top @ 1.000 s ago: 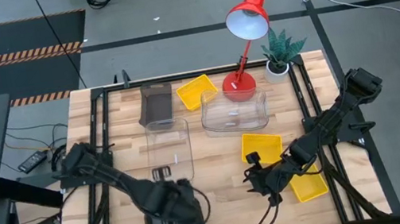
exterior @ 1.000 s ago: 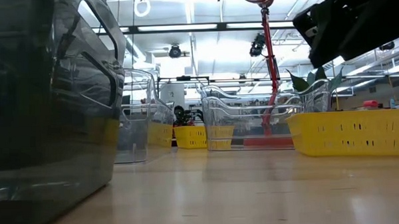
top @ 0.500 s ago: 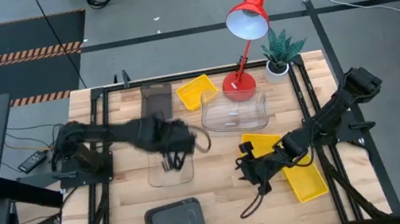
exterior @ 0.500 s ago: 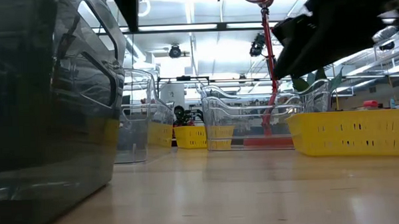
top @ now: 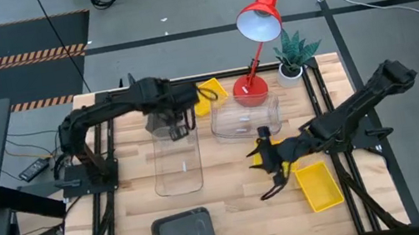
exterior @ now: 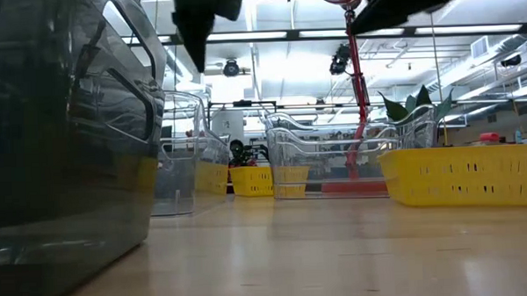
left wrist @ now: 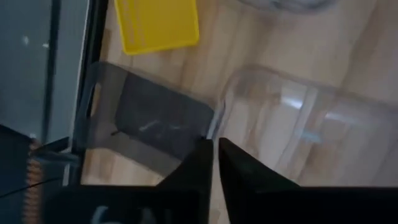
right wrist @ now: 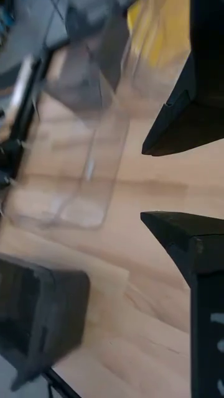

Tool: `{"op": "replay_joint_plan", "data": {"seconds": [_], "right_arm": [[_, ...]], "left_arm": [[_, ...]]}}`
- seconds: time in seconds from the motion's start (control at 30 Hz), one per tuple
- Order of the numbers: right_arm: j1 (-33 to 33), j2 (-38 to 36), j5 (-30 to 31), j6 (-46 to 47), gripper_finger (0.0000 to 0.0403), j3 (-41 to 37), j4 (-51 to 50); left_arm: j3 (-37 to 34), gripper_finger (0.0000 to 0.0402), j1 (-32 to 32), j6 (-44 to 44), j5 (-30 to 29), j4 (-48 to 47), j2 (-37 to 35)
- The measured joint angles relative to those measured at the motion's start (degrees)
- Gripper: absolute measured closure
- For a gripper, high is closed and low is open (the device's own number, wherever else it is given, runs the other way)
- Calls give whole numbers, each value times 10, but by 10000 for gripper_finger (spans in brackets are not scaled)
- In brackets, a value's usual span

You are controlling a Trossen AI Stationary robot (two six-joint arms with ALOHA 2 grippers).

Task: Stack baskets by color
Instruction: Move the top black bin to the bottom of the table

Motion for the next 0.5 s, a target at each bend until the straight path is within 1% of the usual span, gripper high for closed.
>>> {"op": "replay_joint_plan", "data": {"seconds": [0.13,0.23,0.4,0.5], "right_arm": [[-1,-54,34,-2,241,0,-33],[-2,-79,39,-1,241,-7,-30],[-4,-93,74,-13,241,-18,-30],[-11,-97,78,-16,241,-19,-29]], "left_arm": [[0,319,52,-4,10,24,4],[0,289,94,-24,11,49,9],[0,247,146,-68,43,59,36],[0,228,158,-85,57,59,70]]}}
